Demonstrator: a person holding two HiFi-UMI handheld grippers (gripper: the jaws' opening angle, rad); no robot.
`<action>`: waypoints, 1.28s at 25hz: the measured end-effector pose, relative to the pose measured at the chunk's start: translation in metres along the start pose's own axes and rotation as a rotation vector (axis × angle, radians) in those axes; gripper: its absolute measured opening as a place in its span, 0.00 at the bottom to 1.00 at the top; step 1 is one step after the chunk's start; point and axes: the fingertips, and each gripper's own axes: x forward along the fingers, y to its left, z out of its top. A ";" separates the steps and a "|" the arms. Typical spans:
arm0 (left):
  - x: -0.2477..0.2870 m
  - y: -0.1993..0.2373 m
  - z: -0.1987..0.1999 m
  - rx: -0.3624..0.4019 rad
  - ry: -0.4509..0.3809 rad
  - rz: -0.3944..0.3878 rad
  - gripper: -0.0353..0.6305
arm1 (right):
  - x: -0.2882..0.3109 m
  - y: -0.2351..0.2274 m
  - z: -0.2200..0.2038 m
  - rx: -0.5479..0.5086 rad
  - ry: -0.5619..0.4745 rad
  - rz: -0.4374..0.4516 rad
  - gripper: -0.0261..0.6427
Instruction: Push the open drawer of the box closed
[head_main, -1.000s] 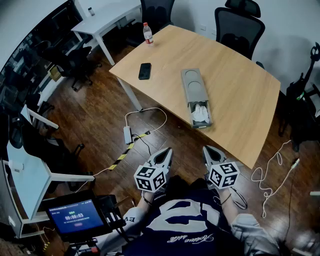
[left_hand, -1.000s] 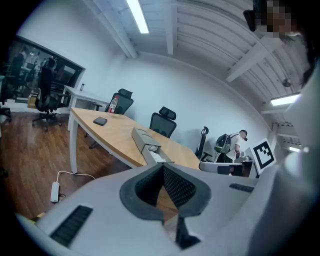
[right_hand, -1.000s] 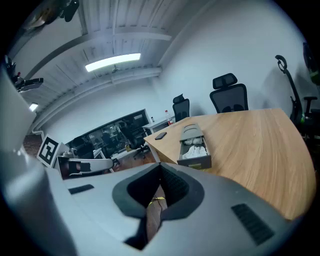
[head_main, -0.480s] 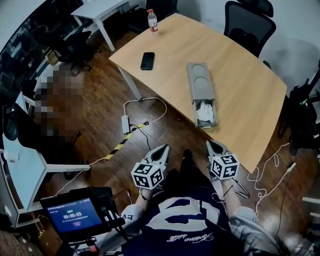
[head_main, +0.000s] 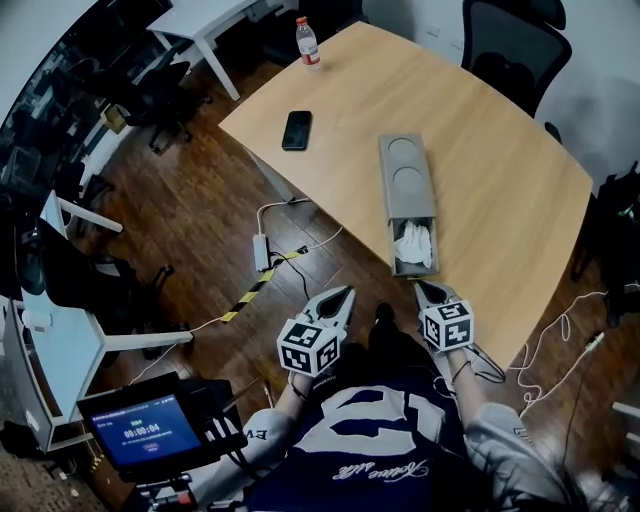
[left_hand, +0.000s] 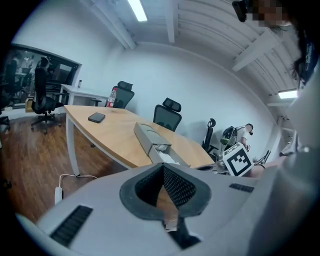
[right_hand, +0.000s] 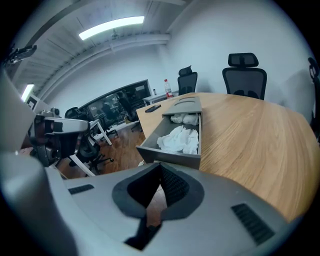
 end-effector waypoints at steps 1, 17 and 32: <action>0.014 0.001 0.005 0.002 0.009 -0.002 0.05 | 0.007 -0.007 0.003 0.000 0.012 0.017 0.03; 0.092 0.010 0.042 0.013 0.055 0.019 0.05 | 0.035 -0.039 0.044 -0.056 -0.009 0.142 0.03; 0.092 0.036 0.051 -0.010 0.044 0.112 0.05 | 0.072 -0.067 0.093 -0.016 -0.075 0.135 0.03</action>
